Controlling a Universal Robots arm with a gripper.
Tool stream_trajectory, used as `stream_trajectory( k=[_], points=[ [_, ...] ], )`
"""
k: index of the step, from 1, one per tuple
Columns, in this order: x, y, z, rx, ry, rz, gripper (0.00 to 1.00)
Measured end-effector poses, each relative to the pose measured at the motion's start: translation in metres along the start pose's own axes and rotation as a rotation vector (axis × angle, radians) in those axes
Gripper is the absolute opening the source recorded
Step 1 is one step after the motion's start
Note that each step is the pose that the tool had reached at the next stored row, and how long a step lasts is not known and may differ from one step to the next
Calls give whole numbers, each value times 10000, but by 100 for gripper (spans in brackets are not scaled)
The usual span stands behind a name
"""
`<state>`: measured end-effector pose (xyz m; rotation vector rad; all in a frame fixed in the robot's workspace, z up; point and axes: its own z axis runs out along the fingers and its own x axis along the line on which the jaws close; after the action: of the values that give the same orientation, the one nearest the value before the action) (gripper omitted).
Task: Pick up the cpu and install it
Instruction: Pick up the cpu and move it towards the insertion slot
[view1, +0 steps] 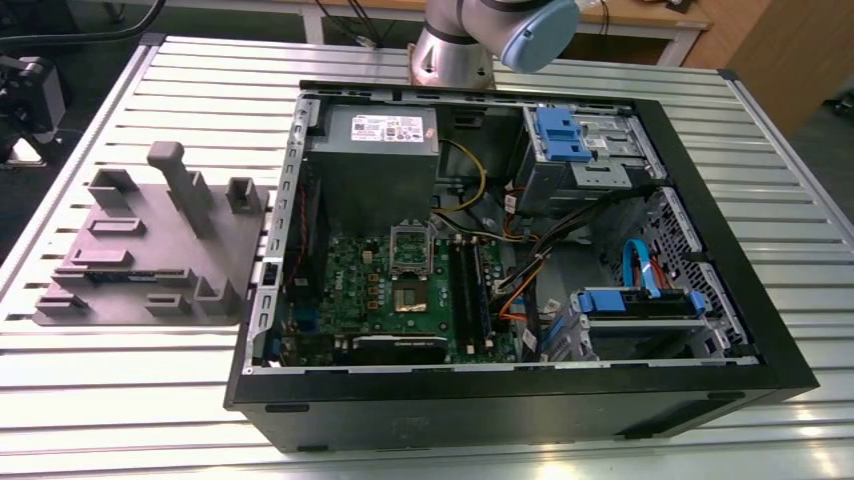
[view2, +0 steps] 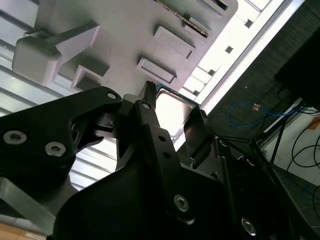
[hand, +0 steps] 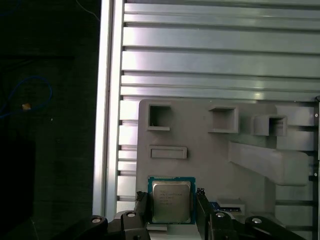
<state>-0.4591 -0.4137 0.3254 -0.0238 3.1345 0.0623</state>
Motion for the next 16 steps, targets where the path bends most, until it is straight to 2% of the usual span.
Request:
stream_trajectory(
  k=[16],
  points=[
    [0,3,-64,-2,-4,0,47]
  ],
)
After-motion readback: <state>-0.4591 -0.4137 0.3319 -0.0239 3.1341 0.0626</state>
